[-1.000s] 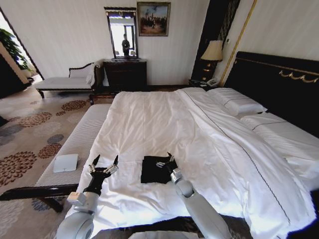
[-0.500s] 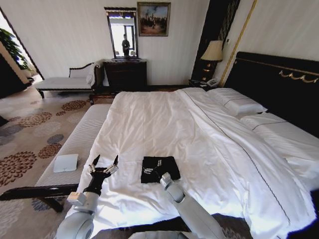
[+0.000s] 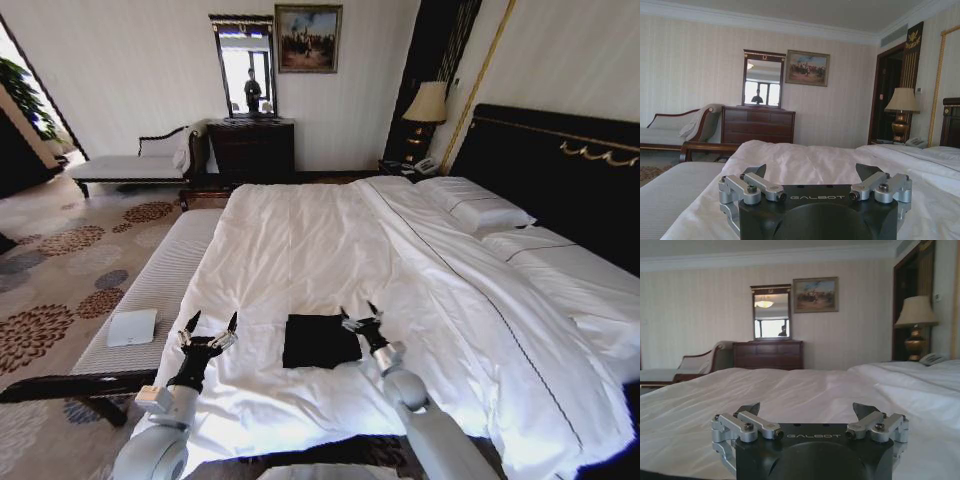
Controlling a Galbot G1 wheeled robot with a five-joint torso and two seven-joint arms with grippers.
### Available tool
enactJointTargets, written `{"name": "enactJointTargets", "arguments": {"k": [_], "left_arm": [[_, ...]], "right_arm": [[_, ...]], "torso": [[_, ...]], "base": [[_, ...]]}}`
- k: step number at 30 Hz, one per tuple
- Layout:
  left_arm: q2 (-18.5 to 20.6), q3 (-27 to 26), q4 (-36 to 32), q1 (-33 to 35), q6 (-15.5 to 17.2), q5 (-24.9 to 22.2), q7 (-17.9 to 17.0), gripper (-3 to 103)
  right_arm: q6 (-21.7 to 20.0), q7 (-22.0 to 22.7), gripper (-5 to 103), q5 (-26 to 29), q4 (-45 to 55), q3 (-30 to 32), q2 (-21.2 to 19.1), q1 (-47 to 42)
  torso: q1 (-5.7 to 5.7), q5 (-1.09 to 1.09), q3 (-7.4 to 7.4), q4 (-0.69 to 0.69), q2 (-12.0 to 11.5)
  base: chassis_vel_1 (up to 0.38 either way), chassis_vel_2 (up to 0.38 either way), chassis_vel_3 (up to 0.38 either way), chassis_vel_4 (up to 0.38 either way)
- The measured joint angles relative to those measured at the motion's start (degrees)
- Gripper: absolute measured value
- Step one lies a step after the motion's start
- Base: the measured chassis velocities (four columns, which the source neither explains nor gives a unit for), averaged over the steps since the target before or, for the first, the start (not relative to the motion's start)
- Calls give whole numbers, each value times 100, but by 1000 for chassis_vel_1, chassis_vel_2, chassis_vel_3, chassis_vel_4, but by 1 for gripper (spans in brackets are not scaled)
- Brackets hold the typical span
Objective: Fold the clothes on the bed.
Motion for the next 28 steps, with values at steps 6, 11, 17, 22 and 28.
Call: {"name": "enactJointTargets", "arguments": {"k": [6,11,17,22,28], "left_arm": [[0,0,0,0,0,0,1,100],[0,0,0,0,0,0,1,100],[0,0,0,0,0,0,1,100],[0,0,0,0,0,0,1,100],[0,0,0,0,0,0,1,100]], "right_arm": [[251,-171,100,-192,674,867,204,-976],[431,-192,100,-380,981,1294,314,-1489],[549,-188,100,-434,1003,1696,396,-1701],[556,-184,100,-427,978,1712,404,-1703],[556,-180,100,-424,964,1696,403,-1689]], "torso": [[-1,-1,-1,0,0],[-1,0,-1,1,0],[-1,-2,0,1,0],[-1,-1,0,2,0],[0,-1,0,2,0]], "base": [[0,0,0,0],[0,0,0,0],[0,0,0,0],[0,0,0,0],[0,0,0,0]]}}
